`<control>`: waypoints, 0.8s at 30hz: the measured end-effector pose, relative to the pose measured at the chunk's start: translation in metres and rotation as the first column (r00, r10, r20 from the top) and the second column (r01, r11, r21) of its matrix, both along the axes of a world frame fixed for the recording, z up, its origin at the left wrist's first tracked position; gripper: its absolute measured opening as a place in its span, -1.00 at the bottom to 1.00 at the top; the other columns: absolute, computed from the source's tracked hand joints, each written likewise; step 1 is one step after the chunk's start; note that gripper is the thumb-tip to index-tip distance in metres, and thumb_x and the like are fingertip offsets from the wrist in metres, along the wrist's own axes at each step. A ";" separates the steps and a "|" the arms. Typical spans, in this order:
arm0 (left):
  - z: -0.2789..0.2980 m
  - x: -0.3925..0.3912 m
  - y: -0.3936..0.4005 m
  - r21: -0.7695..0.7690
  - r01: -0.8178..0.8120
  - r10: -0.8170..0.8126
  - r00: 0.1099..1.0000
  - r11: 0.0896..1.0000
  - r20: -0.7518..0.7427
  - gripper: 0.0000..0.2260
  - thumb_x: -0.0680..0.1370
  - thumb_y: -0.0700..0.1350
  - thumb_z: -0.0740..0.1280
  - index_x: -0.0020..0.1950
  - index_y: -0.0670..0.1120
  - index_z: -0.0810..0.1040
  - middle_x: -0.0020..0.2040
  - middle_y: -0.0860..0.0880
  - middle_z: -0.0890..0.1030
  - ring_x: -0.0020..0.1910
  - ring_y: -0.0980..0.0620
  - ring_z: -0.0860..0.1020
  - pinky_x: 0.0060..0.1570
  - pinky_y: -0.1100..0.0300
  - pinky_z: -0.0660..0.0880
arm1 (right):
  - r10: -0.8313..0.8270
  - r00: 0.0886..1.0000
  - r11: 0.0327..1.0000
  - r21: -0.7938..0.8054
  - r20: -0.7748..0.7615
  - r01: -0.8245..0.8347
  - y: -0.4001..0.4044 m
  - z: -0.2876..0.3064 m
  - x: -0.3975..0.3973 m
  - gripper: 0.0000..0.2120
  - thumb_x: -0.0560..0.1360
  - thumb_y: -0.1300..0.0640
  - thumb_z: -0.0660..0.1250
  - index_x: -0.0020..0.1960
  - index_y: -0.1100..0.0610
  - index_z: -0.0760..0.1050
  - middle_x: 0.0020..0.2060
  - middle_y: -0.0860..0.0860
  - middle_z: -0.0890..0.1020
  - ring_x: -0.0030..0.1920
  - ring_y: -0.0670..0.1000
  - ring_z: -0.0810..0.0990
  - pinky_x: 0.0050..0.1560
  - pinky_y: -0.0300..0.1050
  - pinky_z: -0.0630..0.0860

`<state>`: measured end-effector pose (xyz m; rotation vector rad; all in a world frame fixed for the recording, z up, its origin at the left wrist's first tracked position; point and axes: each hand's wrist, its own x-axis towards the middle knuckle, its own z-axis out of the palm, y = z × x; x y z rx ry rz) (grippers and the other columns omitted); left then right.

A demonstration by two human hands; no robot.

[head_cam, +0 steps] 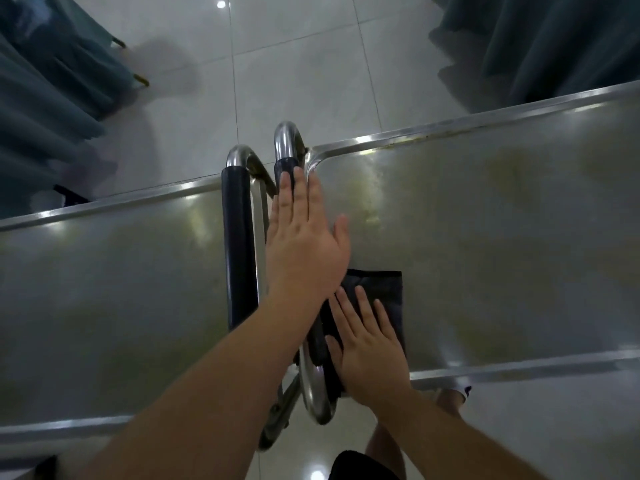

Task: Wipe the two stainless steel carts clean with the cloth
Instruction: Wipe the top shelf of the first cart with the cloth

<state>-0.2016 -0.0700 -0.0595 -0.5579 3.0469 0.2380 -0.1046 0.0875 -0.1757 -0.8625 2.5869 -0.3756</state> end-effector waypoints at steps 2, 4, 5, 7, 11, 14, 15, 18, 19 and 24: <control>-0.002 0.001 -0.001 0.002 0.002 -0.001 1.000 1.000 -0.024 -0.35 0.74 0.20 -0.11 0.73 -0.13 -0.14 0.73 -0.10 -0.18 0.69 -0.01 -0.29 0.62 0.06 -0.32 | 0.002 1.000 1.000 -0.021 -0.017 -0.002 -0.016 -0.003 -0.022 -0.40 0.73 -0.17 -0.06 0.69 0.04 -0.04 0.67 -0.05 0.00 0.66 0.09 -0.16 0.59 0.22 0.11; -0.004 0.002 0.001 0.018 -0.003 0.004 0.999 1.000 -0.049 -0.36 0.75 0.18 -0.11 0.73 -0.12 -0.13 0.74 -0.08 -0.17 0.69 0.02 -0.29 0.64 0.05 -0.29 | -0.009 0.999 0.998 -0.060 -0.048 0.006 -0.036 -0.005 -0.052 -0.36 0.72 -0.19 -0.02 0.69 0.05 -0.08 0.68 -0.04 -0.08 0.66 0.10 -0.17 0.60 0.23 0.08; -0.004 0.002 0.002 0.019 -0.008 0.009 0.998 1.000 -0.058 -0.38 0.75 0.16 -0.11 0.73 -0.12 -0.12 0.74 -0.07 -0.17 0.69 0.04 -0.29 0.64 0.05 -0.28 | -0.014 0.998 0.997 -0.073 -0.054 0.010 -0.045 -0.004 -0.068 -0.29 0.69 -0.22 0.03 0.69 0.06 -0.12 0.67 -0.02 -0.14 0.66 0.10 -0.17 0.61 0.23 0.04; -0.004 0.002 0.003 0.006 -0.015 0.016 0.998 1.000 -0.067 -0.40 0.75 0.12 -0.13 0.73 -0.13 -0.10 0.74 -0.07 -0.16 0.69 0.04 -0.28 0.65 0.05 -0.26 | 0.010 0.997 0.998 -0.053 -0.075 -0.014 -0.060 0.000 -0.102 -0.17 0.62 -0.31 0.02 0.69 0.11 -0.18 0.67 0.02 -0.19 0.66 0.12 -0.18 0.63 0.21 -0.04; -0.005 -0.001 0.003 -0.034 0.006 -0.008 0.997 0.999 -0.079 -0.42 0.75 0.05 -0.10 0.72 -0.20 -0.04 0.73 -0.15 -0.10 0.71 -0.05 -0.19 0.65 0.06 -0.27 | 0.061 0.989 0.997 0.053 -0.137 -0.055 -0.094 -0.001 -0.179 -0.28 0.62 -0.17 -0.16 0.68 0.12 -0.21 0.68 0.06 -0.14 0.65 0.14 -0.22 0.61 0.22 -0.04; -0.004 -0.002 0.002 -0.029 -0.012 0.010 0.997 1.000 -0.072 -0.40 0.74 0.08 -0.11 0.72 -0.19 -0.03 0.73 -0.16 -0.09 0.71 -0.06 -0.18 0.63 0.09 -0.32 | 0.043 0.991 0.998 0.049 -0.127 -0.037 -0.117 0.000 -0.227 -0.32 0.63 -0.16 -0.29 0.69 0.11 -0.16 0.68 0.03 -0.10 0.66 0.12 -0.20 0.63 0.18 -0.11; -0.004 -0.002 0.002 -0.035 -0.015 0.013 0.998 0.999 -0.060 -0.39 0.73 0.09 -0.13 0.72 -0.19 -0.04 0.73 -0.16 -0.10 0.71 -0.06 -0.19 0.63 0.09 -0.33 | 0.038 0.993 0.999 0.034 -0.110 -0.034 -0.122 0.001 -0.237 -0.29 0.60 -0.18 -0.33 0.69 0.10 -0.16 0.68 0.02 -0.11 0.66 0.11 -0.20 0.63 0.16 -0.14; -0.005 -0.004 0.003 -0.062 -0.018 0.015 0.999 0.998 -0.045 -0.38 0.72 0.10 -0.13 0.72 -0.19 -0.05 0.73 -0.18 -0.10 0.71 -0.07 -0.19 0.63 0.06 -0.31 | 0.048 0.993 0.998 0.045 -0.105 -0.044 -0.124 0.001 -0.242 -0.25 0.57 -0.21 -0.36 0.69 0.10 -0.17 0.68 0.02 -0.13 0.65 0.10 -0.21 0.63 0.15 -0.16; -0.005 -0.004 0.004 -0.066 -0.022 0.019 0.999 0.998 -0.046 -0.38 0.73 0.10 -0.12 0.72 -0.19 -0.05 0.73 -0.17 -0.10 0.71 -0.07 -0.18 0.63 0.06 -0.31 | 0.055 0.992 0.997 0.065 -0.118 -0.047 -0.120 0.000 -0.237 -0.28 0.61 -0.20 -0.31 0.69 0.11 -0.17 0.68 0.03 -0.13 0.65 0.11 -0.21 0.63 0.15 -0.15; -0.004 -0.003 0.004 -0.107 -0.007 0.003 0.999 0.994 -0.035 -0.42 0.77 0.06 -0.08 0.72 -0.19 -0.09 0.73 -0.15 -0.14 0.71 -0.07 -0.20 0.62 0.07 -0.32 | 0.047 0.985 0.999 0.001 -0.168 -0.047 -0.074 0.000 -0.157 -0.26 0.64 -0.19 -0.04 0.68 0.13 -0.14 0.68 0.07 -0.05 0.66 0.14 -0.10 0.62 0.20 0.01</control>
